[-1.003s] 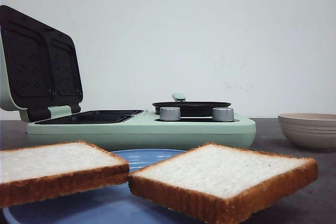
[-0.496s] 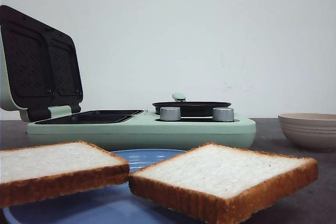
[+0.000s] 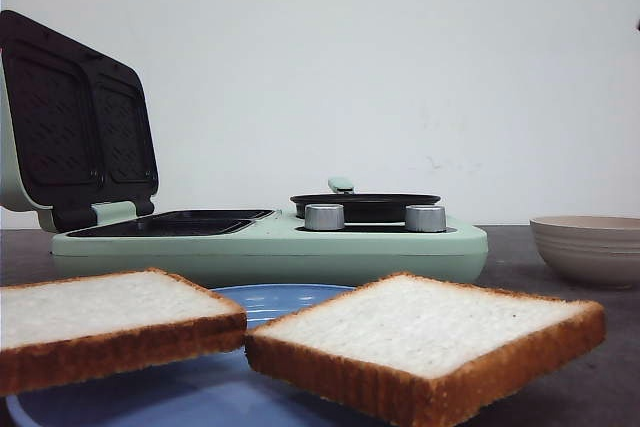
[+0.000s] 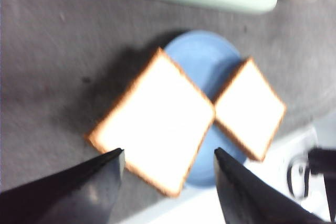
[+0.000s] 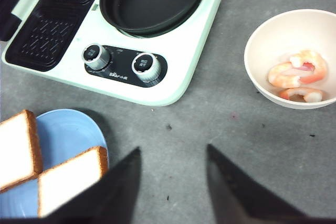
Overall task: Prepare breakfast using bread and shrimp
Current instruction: 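Lower the left gripper to the bread slice nearest it and grasp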
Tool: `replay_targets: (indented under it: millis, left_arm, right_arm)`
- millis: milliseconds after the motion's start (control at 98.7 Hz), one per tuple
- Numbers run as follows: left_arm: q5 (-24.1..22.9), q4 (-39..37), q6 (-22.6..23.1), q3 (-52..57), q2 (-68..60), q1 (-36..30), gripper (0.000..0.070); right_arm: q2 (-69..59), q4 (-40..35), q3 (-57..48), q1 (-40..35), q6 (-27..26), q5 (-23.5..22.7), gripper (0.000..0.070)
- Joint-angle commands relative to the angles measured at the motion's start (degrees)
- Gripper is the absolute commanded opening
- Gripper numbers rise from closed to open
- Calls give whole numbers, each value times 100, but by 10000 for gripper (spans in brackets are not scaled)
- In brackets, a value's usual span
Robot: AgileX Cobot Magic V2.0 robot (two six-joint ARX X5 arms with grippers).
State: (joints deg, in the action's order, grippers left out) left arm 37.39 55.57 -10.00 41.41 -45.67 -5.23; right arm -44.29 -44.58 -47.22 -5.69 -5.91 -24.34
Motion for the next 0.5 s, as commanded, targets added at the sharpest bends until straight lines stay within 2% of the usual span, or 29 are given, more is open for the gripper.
replay_targets:
  millis: [0,324,375,486]
  left_arm:
    - [24,28,160,50,-155,-116,318]
    - [-63,146,24,-125,-758,-354,335]
    - [-173,153,-24,-177,-778,-354,369]
    - [-354,129,-162,-372,-785,-352,368]
  right_arm:
    - [-17,39,-66,-52,105,-63,273]
    - [-17,35,-66,-168,136,-186,273]
    - [-17,35,-66,-168,144,-186,273]
    - [-17,39,-66,-168,151,-238,273]
